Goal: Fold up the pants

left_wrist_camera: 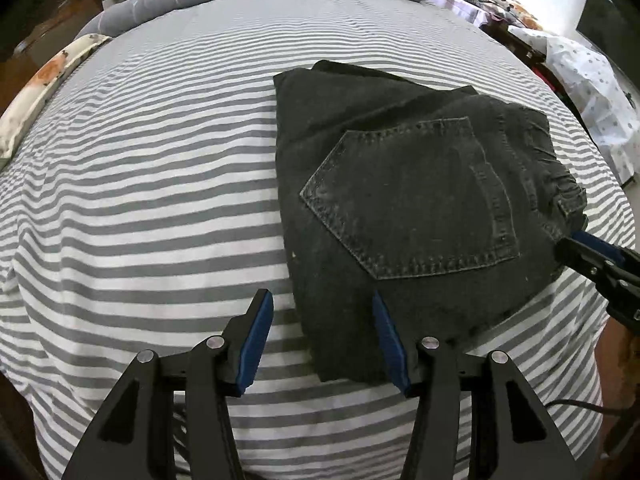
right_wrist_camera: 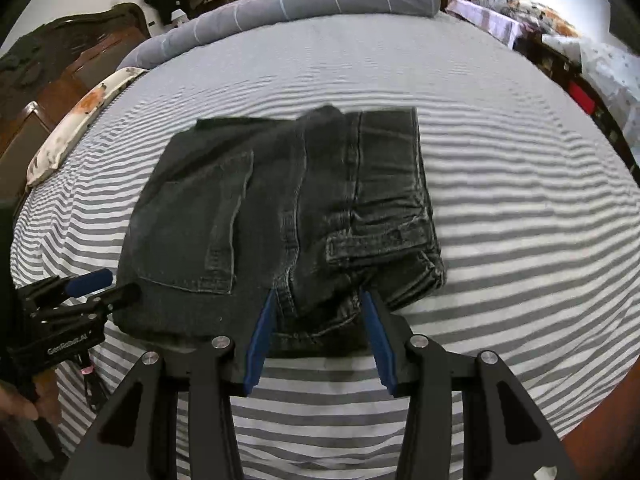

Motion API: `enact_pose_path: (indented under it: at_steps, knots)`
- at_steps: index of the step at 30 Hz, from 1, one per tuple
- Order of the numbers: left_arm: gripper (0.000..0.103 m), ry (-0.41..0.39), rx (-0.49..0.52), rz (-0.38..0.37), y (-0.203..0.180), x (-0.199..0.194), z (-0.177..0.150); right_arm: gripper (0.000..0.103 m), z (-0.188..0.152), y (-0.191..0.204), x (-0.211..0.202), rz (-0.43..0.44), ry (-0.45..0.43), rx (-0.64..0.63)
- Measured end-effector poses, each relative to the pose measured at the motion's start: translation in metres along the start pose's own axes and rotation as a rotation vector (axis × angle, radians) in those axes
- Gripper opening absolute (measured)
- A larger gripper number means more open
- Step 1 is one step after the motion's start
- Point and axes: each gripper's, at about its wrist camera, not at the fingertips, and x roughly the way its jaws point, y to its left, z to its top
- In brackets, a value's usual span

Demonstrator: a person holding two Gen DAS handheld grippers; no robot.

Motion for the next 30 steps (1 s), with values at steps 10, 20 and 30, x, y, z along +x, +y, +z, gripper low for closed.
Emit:
enact_pose_path:
  at_steps: [10,20,30]
  knots:
    - [0.058,0.001,-0.002,0.016,0.000,0.006,0.005,0.046,0.003,-0.005,0.013,-0.008,0.018,0.013]
    - [0.059,0.013,-0.044,-0.043,0.012,0.004,0.008,0.052,-0.001,-0.029,-0.009,0.150,-0.003,0.126]
    - [0.062,0.010,-0.201,-0.230,0.061,0.003,0.014,0.059,-0.020,-0.078,0.003,0.341,0.025,0.300]
